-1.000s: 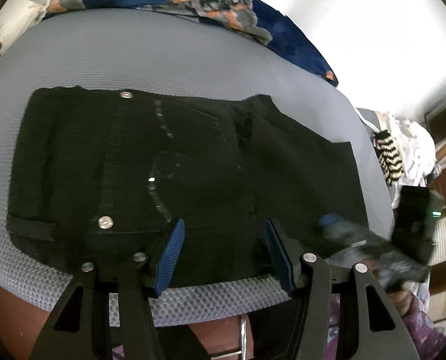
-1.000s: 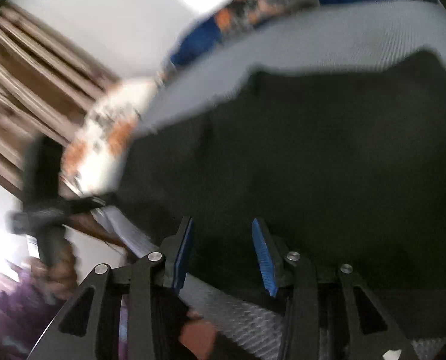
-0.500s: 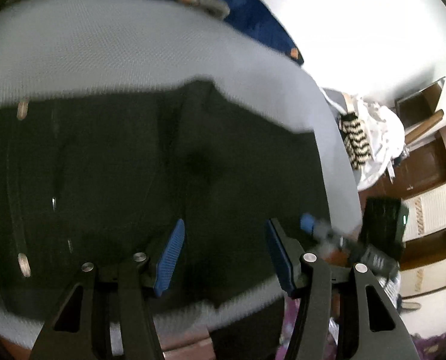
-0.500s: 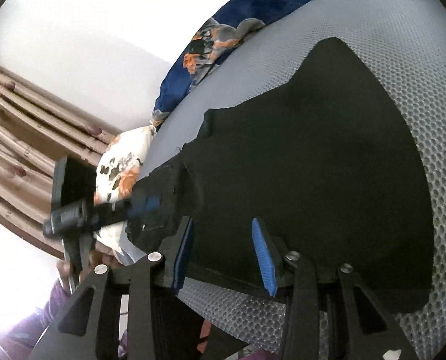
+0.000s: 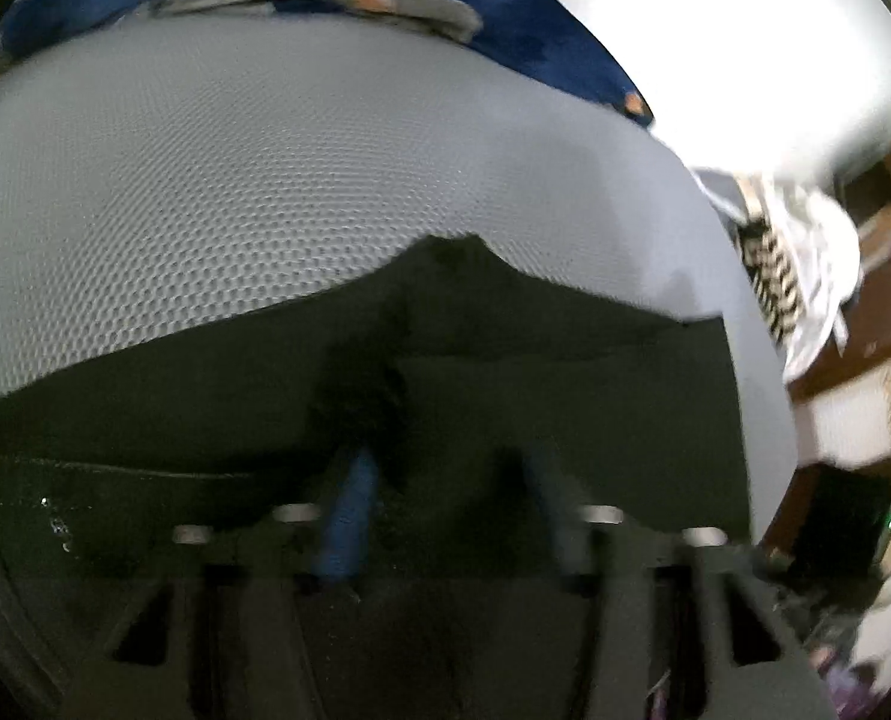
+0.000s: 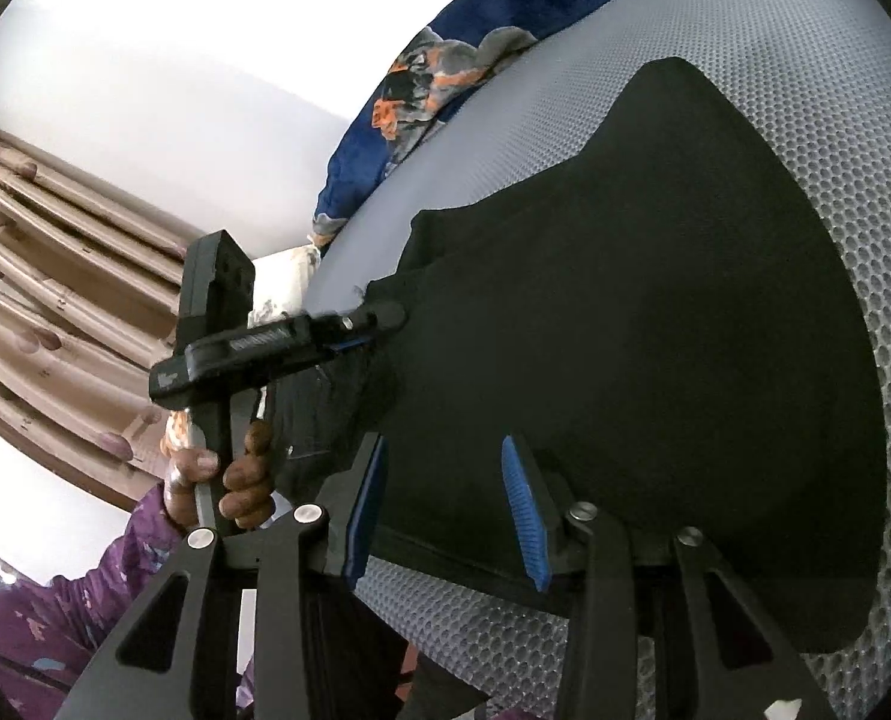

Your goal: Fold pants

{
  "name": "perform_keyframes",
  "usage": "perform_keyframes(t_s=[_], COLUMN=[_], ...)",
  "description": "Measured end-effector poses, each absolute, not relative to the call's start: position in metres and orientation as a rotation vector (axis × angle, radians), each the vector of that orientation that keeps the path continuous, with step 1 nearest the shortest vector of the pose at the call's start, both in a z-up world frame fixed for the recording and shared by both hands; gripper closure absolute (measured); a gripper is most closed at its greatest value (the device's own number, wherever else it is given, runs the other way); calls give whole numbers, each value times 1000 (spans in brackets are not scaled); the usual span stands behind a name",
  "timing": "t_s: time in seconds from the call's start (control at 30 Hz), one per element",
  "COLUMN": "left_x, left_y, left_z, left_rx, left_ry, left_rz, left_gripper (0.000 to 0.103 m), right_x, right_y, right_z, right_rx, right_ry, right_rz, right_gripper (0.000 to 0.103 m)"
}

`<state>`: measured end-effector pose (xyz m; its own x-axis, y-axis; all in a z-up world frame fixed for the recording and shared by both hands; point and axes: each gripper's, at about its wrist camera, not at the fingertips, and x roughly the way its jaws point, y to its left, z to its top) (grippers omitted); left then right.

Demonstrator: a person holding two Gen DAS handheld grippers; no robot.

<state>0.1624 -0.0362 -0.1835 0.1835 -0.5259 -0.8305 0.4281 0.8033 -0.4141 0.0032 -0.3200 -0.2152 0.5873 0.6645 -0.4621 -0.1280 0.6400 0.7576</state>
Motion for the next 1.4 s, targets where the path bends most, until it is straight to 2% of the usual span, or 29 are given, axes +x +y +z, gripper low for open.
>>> perform_keyframes(t_s=[0.1,0.2,0.4,0.73,0.77,0.83,0.87,0.9,1.07,1.2,1.27,1.33,1.4], left_x=[155,150,160,160,158,158,157,154,124,102,100,100,102], left_y=[-37,-40,-39,-30,-26,-17,-11,-5,27,81,112,142,172], left_z=[-178,-171,-163,-184,-179,-170,-166,-161,-147,-138,-137,-137,-142], left_rx=[-55,-29,-56,-111,-131,-171,-200,-235,-216,-232,-233,-247,-244], left_ry=[1174,1130,1091,1129,1123,1142,1162,1162,1160,1128,1135,1128,1147], left_rz=[-664,-666,-663,-635,-637,-626,-632,-641,-605,-484,-369,-261,-177], left_gripper=[95,96,96,94,91,71,50,41,41,40,40,40,39], right_x=[4,4,3,3,3,4,3,3,1,3,10,11,13], right_y=[-320,-320,-321,-318,-319,-320,-320,-320,-310,-282,-257,-237,-236], right_z=[-216,-217,-217,-213,-212,-210,-209,-208,-196,-195,-205,-196,-181], right_rx=[755,756,785,758,770,792,796,794,774,691,522,360,398], right_ry=[817,814,800,807,805,794,792,794,780,793,880,879,847], right_rz=[514,510,511,514,517,525,530,530,563,614,575,546,565], right_gripper=[65,65,61,58,57,54,53,53,53,52,56,54,54])
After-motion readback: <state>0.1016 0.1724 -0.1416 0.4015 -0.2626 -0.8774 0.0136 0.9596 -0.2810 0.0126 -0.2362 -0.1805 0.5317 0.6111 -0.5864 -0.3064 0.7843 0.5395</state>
